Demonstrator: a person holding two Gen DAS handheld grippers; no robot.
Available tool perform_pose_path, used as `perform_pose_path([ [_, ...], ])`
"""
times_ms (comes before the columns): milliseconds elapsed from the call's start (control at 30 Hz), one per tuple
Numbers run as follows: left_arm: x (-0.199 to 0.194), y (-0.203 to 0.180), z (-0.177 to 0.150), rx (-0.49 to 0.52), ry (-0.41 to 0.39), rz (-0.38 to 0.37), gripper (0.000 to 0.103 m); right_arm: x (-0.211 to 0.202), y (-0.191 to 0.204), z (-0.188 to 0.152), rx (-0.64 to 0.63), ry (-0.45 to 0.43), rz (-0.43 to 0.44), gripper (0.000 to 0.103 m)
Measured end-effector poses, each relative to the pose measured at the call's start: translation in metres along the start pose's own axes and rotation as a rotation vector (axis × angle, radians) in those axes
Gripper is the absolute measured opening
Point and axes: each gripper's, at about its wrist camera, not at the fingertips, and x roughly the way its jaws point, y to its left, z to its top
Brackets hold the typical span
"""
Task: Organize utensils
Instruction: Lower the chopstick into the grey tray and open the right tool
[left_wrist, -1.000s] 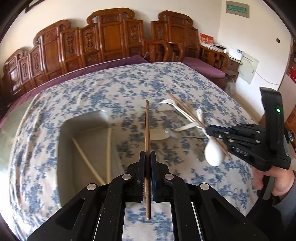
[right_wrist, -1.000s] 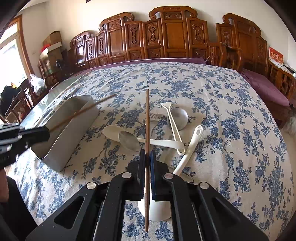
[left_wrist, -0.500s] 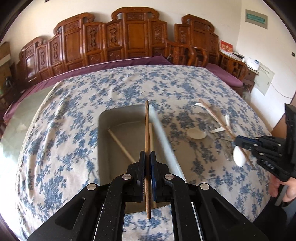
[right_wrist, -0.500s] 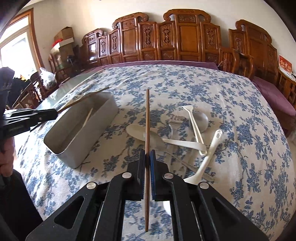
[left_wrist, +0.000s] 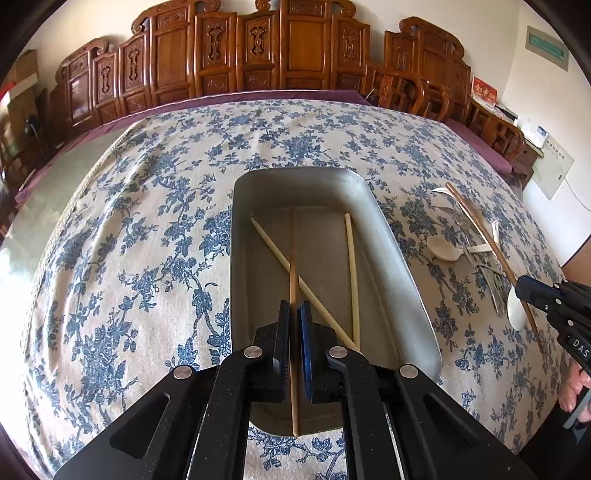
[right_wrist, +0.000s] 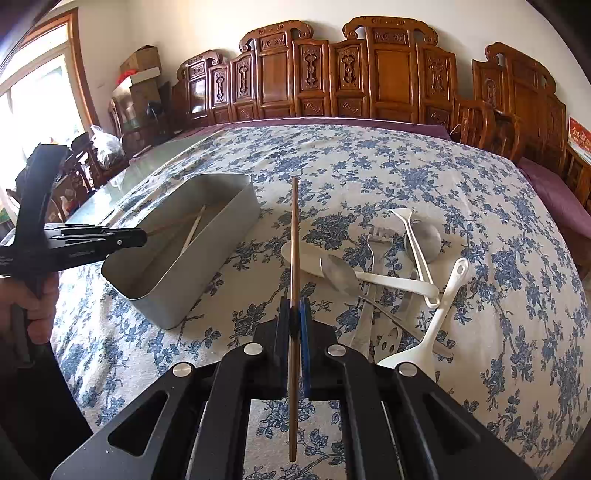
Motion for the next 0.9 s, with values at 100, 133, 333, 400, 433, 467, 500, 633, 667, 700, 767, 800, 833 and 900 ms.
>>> perform_pose_path([
  [100,0.003,0.0,0.0,0.005,0.007,0.004,0.005,-0.002,0.003,0.001,0.008,-0.003,0.008,0.006],
  [133,0.004,0.0,-0.001,0.005,0.011,0.006,0.005,-0.003,0.004,0.002,0.01,-0.006,0.012,0.006],
  [333,0.004,0.002,0.002,-0.003,0.011,0.001,0.005,-0.002,0.018,0.011,0.017,-0.01,0.048,0.006],
  [400,0.001,0.003,0.003,-0.006,0.0,0.002,0.013,0.0,0.027,0.017,0.011,-0.013,0.059,0.006],
  [433,-0.001,0.004,0.003,-0.006,-0.007,0.003,0.015,0.0,0.031,0.019,0.005,-0.013,0.061,0.006],
  [467,-0.002,0.005,0.004,-0.006,-0.012,0.004,0.015,0.002,0.037,0.023,-0.001,-0.013,0.07,0.006],
  [500,-0.005,0.007,0.005,-0.007,-0.023,0.006,0.015,0.003,0.04,0.025,-0.003,-0.012,0.077,0.006],
  [633,-0.015,0.015,0.007,-0.017,-0.047,0.005,0.015,0.01,0.059,0.04,0.005,-0.016,0.114,0.006],
  [667,-0.018,0.018,0.008,-0.021,-0.053,0.005,0.015,0.011,0.062,0.042,0.008,-0.017,0.121,0.006],
  [700,-0.019,0.02,0.008,-0.023,-0.057,0.006,0.015,0.016,0.067,0.047,0.016,-0.015,0.134,0.006],
  [767,-0.024,0.026,0.009,-0.028,-0.069,0.014,0.015,0.023,0.075,0.054,0.03,-0.008,0.147,0.006],
  [800,-0.025,0.028,0.009,-0.03,-0.073,0.015,0.015,0.027,0.078,0.057,0.035,-0.005,0.152,0.006],
  [833,-0.027,0.031,0.009,-0.032,-0.078,0.019,0.015,0.031,0.081,0.06,0.042,-0.002,0.157,0.006],
  [900,-0.03,0.037,0.009,-0.038,-0.086,0.027,0.015,0.042,0.088,0.067,0.054,0.008,0.168,0.006],
])
